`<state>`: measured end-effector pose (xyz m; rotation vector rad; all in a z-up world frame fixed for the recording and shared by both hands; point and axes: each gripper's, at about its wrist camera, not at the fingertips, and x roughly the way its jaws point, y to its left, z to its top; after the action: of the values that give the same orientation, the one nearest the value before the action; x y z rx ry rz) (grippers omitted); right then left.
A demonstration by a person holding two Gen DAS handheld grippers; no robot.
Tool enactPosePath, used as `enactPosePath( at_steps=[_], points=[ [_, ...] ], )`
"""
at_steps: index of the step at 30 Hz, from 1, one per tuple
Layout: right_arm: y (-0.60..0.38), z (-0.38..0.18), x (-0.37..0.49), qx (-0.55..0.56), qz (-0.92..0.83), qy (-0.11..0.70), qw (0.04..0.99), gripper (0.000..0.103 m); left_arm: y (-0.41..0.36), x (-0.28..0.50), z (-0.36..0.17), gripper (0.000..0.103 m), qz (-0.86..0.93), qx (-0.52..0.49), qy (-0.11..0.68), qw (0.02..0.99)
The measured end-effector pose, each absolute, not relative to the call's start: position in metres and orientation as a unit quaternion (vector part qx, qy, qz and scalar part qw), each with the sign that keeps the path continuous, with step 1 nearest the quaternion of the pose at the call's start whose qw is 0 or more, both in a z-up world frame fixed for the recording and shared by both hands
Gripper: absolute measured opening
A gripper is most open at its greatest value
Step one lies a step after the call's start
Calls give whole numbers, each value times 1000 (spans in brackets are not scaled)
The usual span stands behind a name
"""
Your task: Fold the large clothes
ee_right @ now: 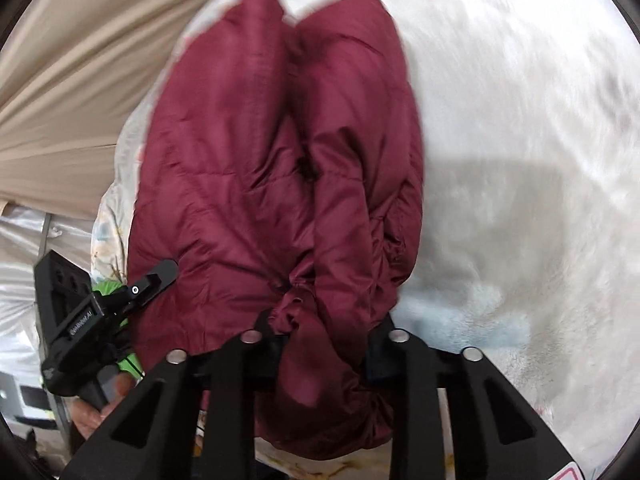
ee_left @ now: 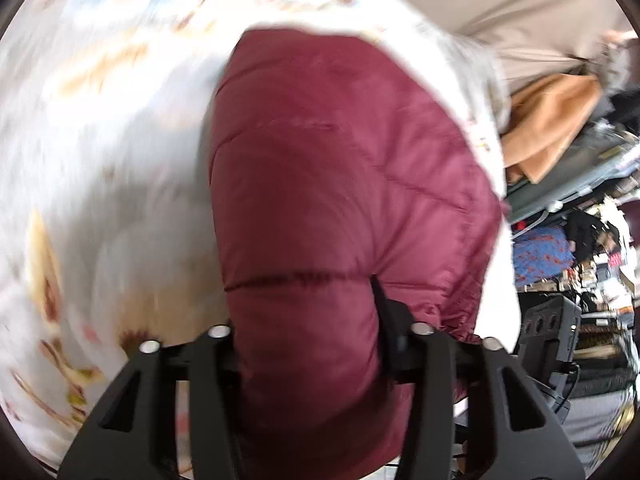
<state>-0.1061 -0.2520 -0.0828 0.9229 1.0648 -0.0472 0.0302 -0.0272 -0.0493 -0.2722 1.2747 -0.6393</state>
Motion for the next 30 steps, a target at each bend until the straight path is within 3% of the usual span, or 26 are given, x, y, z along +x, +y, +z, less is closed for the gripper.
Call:
enactPosePath(
  at_steps=[11, 16, 22, 30],
  points=[
    [-225, 85, -117, 338, 9, 321, 885, 21, -21, 10, 137, 35, -405, -97, 364, 833],
    [-208, 140, -94, 302, 50, 259, 916, 21, 14, 30, 183, 36, -404, -96, 292, 862],
    [-169, 125, -9, 276, 85, 274, 917, 22, 59, 99, 148, 36, -356, -88, 312, 876],
    [-126, -11, 116, 283, 55, 390, 875, 22, 99, 198, 3, 36, -284, -95, 423, 855]
  ],
)
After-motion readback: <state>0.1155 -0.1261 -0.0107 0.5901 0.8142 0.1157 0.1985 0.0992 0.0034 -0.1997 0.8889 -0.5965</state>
